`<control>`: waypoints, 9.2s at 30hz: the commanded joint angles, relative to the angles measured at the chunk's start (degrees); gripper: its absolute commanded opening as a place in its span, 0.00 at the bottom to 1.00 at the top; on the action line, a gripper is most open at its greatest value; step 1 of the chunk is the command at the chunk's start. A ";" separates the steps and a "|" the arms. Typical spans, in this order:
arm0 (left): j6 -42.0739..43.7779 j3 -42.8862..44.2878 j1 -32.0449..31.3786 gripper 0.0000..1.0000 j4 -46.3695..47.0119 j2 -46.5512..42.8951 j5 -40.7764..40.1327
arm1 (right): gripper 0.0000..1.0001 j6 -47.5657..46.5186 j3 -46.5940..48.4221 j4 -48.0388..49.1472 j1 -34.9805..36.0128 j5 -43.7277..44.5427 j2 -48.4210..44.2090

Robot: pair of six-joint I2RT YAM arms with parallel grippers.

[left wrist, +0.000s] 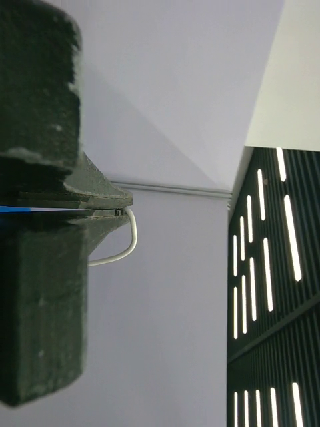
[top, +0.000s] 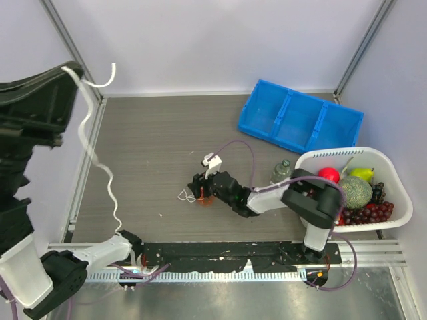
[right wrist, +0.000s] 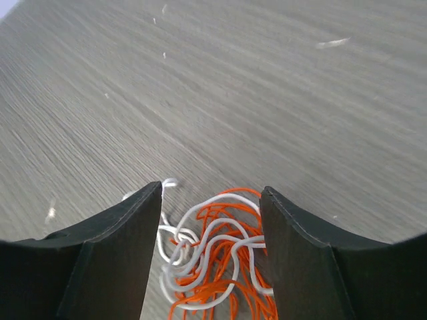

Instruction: Untangle the cables

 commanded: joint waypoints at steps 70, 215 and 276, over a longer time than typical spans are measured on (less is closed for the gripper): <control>-7.50 -74.35 -0.18 0.00 1.36 -17.60 4.86 | 0.01 19.80 26.64 -44.41 -15.81 19.24 -45.50; -50.84 -105.92 4.83 0.04 7.80 5.01 -13.76 | 0.57 18.85 -3.77 -25.94 -4.04 -10.12 -21.78; -1.79 -46.24 5.09 0.00 -11.27 -12.23 -2.78 | 0.65 -2.77 13.63 -38.62 -2.37 -20.12 -42.34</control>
